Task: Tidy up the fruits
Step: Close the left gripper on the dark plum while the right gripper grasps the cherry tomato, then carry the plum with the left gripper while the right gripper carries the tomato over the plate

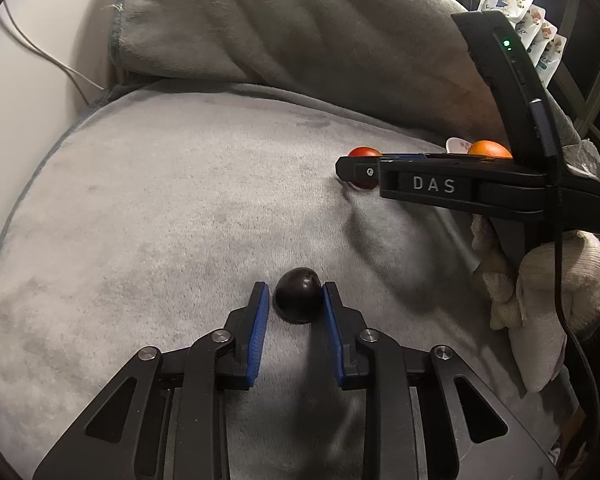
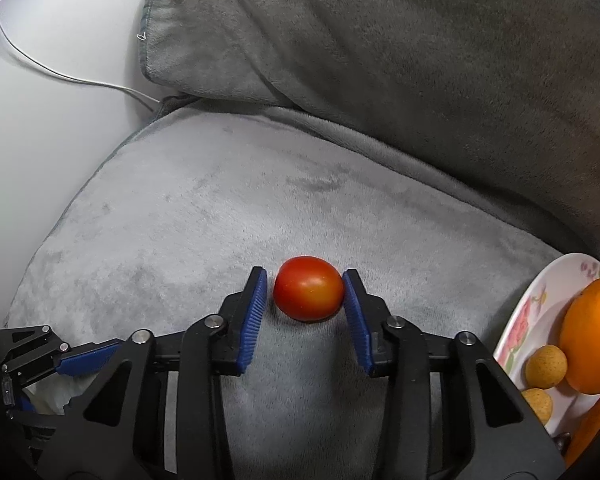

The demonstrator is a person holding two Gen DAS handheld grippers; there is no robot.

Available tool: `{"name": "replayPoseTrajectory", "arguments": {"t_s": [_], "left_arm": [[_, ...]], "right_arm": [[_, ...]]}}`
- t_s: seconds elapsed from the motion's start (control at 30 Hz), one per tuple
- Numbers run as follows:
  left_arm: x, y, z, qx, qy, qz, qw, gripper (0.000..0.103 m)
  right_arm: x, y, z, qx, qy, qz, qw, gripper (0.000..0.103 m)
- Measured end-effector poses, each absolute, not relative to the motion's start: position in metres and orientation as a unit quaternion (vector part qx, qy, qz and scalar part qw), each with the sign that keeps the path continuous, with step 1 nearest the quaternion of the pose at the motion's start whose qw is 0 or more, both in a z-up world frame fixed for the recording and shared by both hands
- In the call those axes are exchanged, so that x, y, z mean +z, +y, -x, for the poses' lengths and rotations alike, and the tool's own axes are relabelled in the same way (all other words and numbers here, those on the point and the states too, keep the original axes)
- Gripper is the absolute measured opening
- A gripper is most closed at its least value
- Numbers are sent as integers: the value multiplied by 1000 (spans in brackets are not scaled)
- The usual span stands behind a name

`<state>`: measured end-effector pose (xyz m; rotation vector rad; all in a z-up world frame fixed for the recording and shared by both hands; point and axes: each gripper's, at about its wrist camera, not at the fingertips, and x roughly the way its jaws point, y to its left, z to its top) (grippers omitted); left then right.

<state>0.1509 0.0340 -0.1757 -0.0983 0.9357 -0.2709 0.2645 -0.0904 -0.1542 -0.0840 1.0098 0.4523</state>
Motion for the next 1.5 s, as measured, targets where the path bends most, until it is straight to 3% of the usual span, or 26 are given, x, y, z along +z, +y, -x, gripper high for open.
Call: {"name": "replayPoseTrajectory", "arguments": {"t_s": [0.67, 1.5], "left_arm": [[-158, 40, -136, -129, 432, 58, 891, 21], [-103, -21, -144, -209, 367, 45, 905, 21]], "right_arm": [[-121, -102, -239, 237, 437, 25, 867, 36], [-44, -212, -154, 184, 344, -22, 921, 36]]}}
